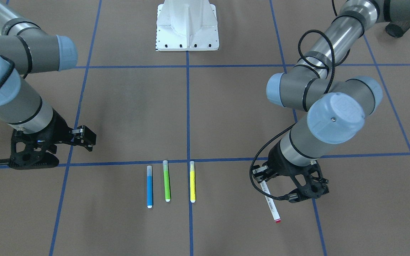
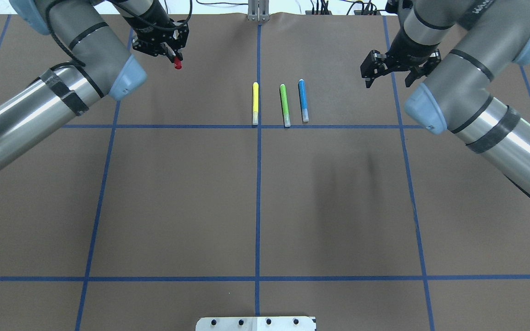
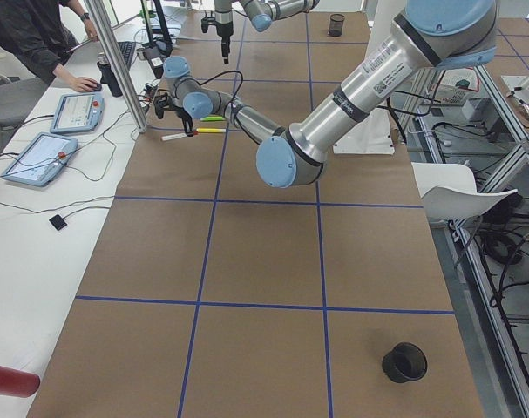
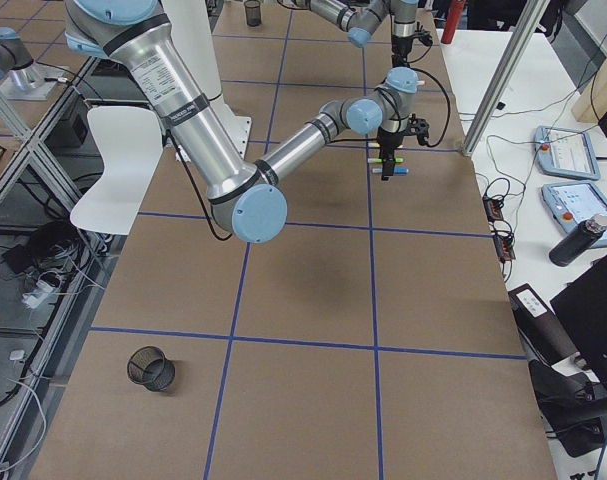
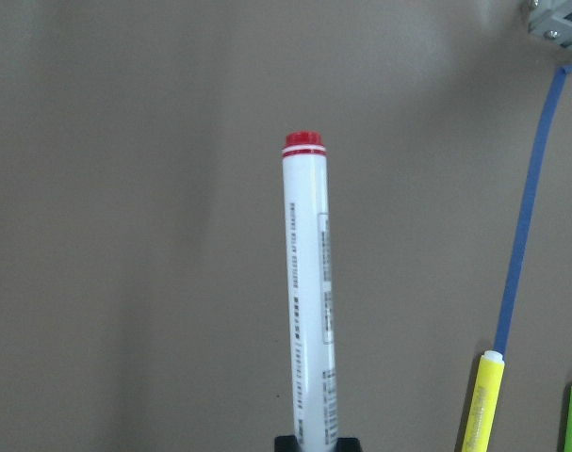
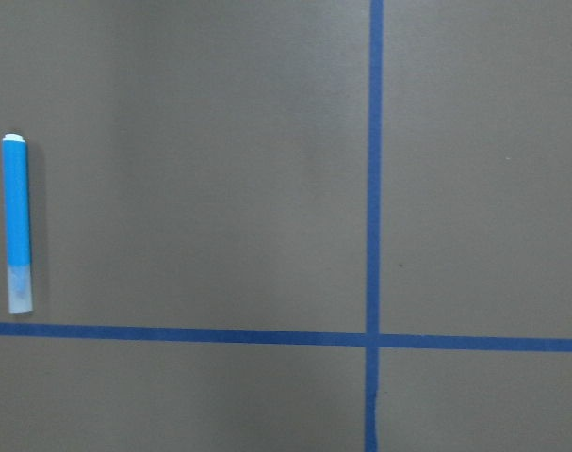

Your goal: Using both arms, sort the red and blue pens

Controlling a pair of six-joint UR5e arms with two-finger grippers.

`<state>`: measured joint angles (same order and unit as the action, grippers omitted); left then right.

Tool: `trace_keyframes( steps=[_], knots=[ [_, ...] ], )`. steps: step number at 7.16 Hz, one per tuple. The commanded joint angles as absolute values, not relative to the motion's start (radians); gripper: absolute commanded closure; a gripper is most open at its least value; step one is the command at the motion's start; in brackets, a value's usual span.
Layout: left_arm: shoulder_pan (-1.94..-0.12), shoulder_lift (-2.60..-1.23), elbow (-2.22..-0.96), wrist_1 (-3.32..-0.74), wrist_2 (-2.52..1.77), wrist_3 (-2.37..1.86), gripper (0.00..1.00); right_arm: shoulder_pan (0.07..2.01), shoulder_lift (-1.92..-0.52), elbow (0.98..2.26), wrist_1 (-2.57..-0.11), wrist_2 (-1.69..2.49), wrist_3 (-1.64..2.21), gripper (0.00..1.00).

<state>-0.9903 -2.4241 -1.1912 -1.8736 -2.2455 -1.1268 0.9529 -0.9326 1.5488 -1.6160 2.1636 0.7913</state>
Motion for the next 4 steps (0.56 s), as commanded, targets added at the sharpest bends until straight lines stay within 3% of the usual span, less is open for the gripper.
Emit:
trace_keyframes(
  steps=[1, 4],
  knots=[
    [-1.043, -2.390, -1.213, -1.876, -2.260, -1.062, 1.00, 0.876, -0.832, 1.336, -1.388, 2.099, 0.943, 0.00],
    [-1.058, -2.390, -1.227, -1.875, -2.260, -1.062, 1.00, 0.830, -0.677, 1.122, -1.379, 2.095, 0.951, 0.01]
  ],
)
